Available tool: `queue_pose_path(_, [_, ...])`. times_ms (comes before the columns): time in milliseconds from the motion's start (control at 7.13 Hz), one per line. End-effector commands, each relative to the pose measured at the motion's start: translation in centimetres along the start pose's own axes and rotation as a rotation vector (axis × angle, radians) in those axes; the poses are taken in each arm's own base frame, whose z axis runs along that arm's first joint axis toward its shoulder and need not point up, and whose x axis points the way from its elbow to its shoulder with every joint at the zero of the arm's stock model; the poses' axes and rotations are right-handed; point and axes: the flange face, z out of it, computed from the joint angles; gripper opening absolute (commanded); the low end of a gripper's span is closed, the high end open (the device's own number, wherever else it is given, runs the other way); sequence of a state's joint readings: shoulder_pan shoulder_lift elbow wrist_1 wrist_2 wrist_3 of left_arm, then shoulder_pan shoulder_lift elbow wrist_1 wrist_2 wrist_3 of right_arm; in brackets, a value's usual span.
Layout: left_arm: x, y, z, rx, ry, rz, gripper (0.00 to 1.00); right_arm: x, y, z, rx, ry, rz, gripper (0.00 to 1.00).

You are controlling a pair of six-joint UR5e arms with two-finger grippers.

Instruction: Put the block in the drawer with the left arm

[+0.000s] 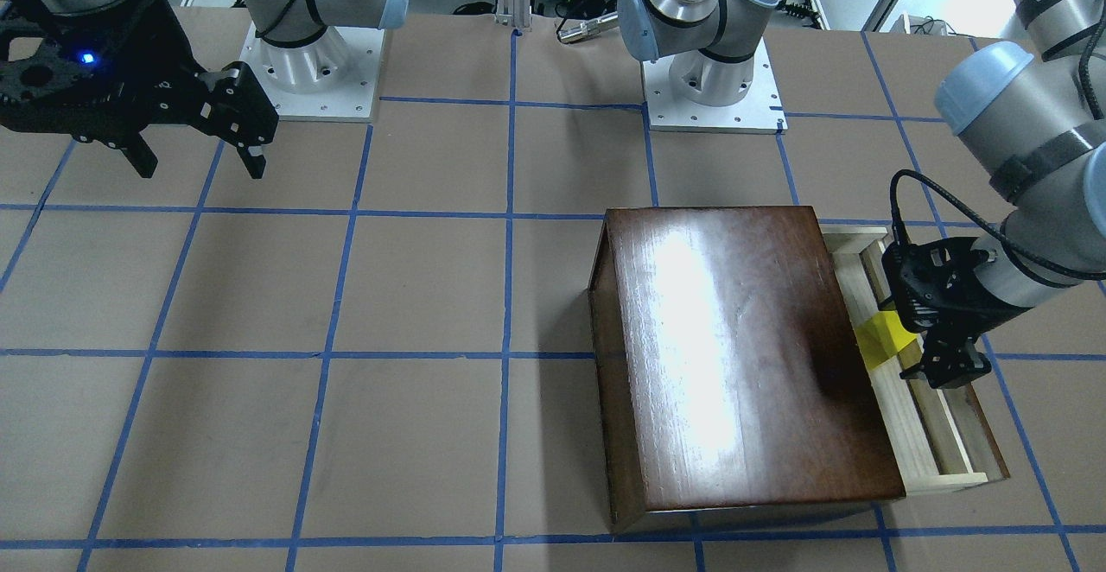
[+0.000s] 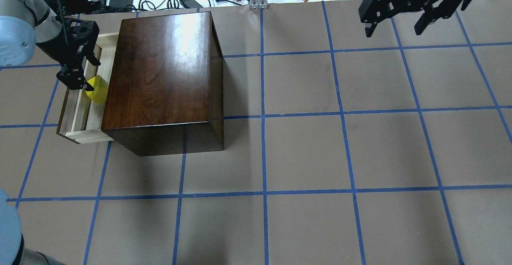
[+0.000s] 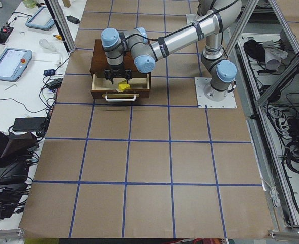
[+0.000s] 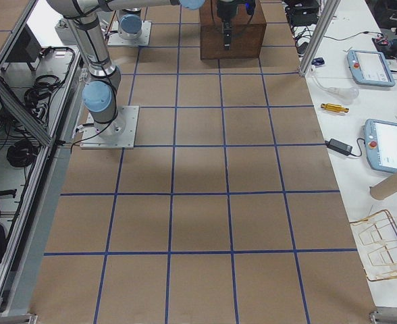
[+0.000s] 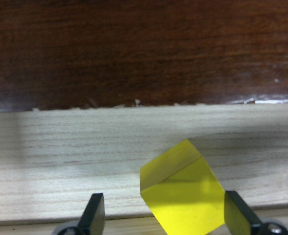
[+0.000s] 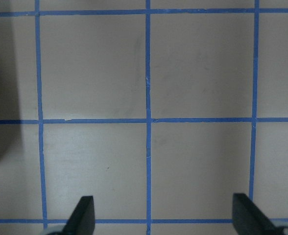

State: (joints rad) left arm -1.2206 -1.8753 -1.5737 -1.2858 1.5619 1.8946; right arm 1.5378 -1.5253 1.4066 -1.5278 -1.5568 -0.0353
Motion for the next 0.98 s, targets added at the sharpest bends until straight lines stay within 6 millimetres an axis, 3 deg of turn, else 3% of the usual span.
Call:
queue_pose_path(0, [0.4,-0.2,-2.3,-0.009,-0.029,-0.002,0.96,-0.1,0.0,0.0,-0.001,-0.001,-0.001,1.00])
queue_pose_path(280, [1.4,-1.5,-6.3,0.027,-0.038,-0.041,0.95,0.0,0.0,0.0,-0.001,0.000,-0.001,1.00])
queue_pose_path(421, [2.1,-2.5,-8.7,0.053,-0.054,-0.143,0.95,0.0,0.0,-0.1,0.001,0.000,0.001,1.00])
queue_pose_path(561, [2.8,-5.7,-10.4,0.051,-0.071,-0.217,0.95,0.0,0.0,-0.1,0.001,0.000,-0.001,1.00])
queue_pose_path(841, [4.9,-13.9,-12.3,0.066,-0.082,-0.421,0.95,-0.1,0.0,0.0,-0.001,-0.001,-0.001,1.00])
